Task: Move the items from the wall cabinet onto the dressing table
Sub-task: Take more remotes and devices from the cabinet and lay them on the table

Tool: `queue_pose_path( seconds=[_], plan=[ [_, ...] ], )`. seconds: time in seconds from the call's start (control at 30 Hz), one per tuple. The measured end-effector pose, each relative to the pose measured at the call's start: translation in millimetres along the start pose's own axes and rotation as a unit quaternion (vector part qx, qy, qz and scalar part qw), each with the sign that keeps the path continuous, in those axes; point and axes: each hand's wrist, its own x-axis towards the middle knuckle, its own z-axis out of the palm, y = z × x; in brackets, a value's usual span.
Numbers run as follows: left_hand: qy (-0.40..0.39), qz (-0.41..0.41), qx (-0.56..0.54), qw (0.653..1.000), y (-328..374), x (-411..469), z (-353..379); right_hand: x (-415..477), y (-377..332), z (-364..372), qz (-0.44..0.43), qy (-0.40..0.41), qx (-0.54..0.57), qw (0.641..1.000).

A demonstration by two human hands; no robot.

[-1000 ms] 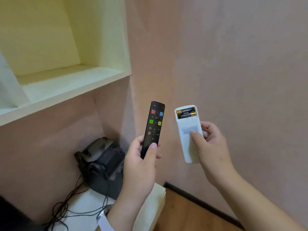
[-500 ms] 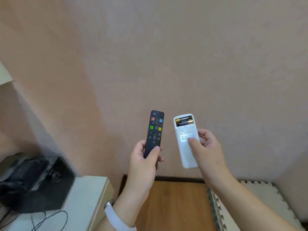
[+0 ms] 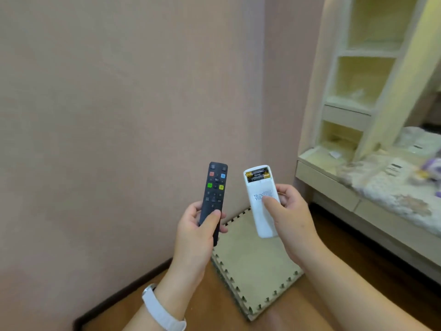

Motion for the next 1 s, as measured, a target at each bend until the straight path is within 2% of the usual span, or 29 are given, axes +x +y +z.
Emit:
queue_pose_path(
  seconds=[0.2,0.43,0.83,1.0],
  plan=[
    [-0.104,-0.014,0.003,0.994,-3,9,85,7,2,-81,0.015,0.102,-0.012,0.995],
    [-0.202,-0.041,0.008,0.978,-24,47,165,28,13,-139,0.047,0.205,-0.033,0.977],
    [-0.373,-0.094,-0.036,0.922,-38,135,279,97,6,-190,0.068,0.364,-0.08,0.925],
    [-0.436,-0.109,-0.024,0.893,-48,142,327,99,9,-214,0.077,0.431,-0.099,0.894]
  ],
)
